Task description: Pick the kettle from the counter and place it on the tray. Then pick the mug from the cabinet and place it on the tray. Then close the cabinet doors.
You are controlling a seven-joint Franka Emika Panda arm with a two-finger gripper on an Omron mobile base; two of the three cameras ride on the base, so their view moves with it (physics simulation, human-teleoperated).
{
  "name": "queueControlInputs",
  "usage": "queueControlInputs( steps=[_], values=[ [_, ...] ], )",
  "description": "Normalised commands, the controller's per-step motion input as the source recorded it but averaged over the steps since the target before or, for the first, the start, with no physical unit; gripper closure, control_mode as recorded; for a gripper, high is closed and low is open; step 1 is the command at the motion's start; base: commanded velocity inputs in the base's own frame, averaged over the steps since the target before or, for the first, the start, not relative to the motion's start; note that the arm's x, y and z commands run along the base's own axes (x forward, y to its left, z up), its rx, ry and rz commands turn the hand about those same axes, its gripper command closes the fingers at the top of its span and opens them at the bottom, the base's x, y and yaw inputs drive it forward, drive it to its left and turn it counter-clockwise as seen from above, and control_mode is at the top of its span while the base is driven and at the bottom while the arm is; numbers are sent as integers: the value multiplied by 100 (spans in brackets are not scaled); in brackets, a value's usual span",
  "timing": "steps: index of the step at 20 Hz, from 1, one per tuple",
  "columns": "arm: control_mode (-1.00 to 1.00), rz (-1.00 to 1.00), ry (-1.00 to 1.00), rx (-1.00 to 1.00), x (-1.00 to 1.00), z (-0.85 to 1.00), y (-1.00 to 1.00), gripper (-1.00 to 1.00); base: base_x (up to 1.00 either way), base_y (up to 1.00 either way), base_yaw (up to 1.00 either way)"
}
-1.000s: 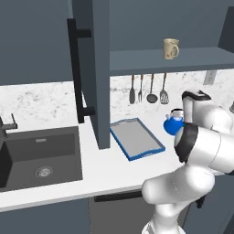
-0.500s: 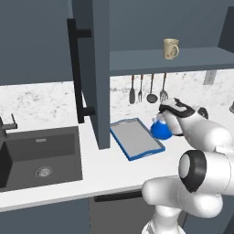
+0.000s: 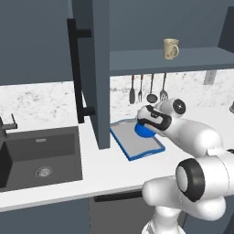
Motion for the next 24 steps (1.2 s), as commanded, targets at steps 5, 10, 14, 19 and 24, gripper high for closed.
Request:
queueControlInputs(
  steps=[5,10,14,19,24],
  values=[
    [-100,0,-5,13,45,-6,36,100,0,0,0],
    [-100,0,0,15,11,-28,30,100,0,0,0],
    [-100,0,0,3,19,-37,28,100,0,0,0],
    [-100,0,-3,0,35,-15,2,100,0,0,0],
    [-100,0,-9,0,20,-22,0,100,0,0,0]
  ],
)
